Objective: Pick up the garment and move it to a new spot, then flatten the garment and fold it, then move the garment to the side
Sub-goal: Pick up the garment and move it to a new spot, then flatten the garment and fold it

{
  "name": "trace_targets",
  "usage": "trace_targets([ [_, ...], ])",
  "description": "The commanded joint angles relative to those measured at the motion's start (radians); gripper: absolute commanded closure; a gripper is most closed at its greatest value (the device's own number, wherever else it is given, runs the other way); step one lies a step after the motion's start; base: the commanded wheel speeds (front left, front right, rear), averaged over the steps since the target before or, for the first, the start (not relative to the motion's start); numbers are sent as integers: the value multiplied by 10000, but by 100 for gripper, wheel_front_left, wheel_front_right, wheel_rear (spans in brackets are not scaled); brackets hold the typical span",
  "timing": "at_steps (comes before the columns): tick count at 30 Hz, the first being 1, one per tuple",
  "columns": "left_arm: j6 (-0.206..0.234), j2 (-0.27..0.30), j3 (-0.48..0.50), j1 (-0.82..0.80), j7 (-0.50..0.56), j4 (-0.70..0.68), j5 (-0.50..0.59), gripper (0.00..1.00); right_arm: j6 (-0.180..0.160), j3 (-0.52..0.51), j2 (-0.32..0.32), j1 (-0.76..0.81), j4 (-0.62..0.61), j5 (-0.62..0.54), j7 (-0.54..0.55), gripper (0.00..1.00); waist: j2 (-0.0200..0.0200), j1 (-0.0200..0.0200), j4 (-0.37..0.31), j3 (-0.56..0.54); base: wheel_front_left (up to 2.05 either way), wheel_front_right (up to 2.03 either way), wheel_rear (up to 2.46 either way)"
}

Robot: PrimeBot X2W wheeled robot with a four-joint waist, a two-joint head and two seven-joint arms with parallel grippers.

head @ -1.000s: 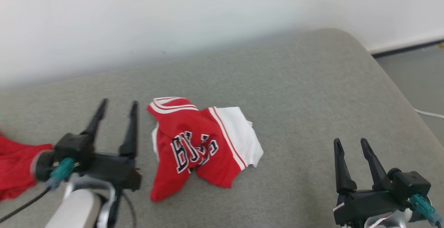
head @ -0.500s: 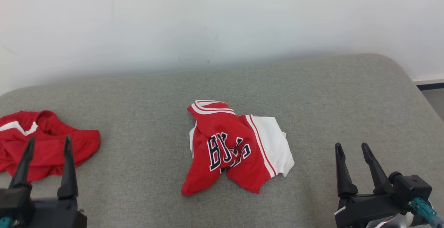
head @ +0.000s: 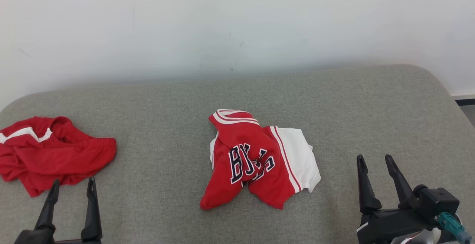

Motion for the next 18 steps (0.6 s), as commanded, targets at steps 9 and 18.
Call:
trace_targets([
  [9, -228, -785, 573, 130, -49, 394, 742, 0, 34, 43, 5, 153, 87, -95, 13, 0, 0, 0, -74, -130, 0, 0, 0],
  [18, -719, -705, 262, 141, 178, 1255, 950, 0, 34, 25, 4, 240, 240, -123, 62, 0, 0, 0, -48, -337, 0, 0, 0],
])
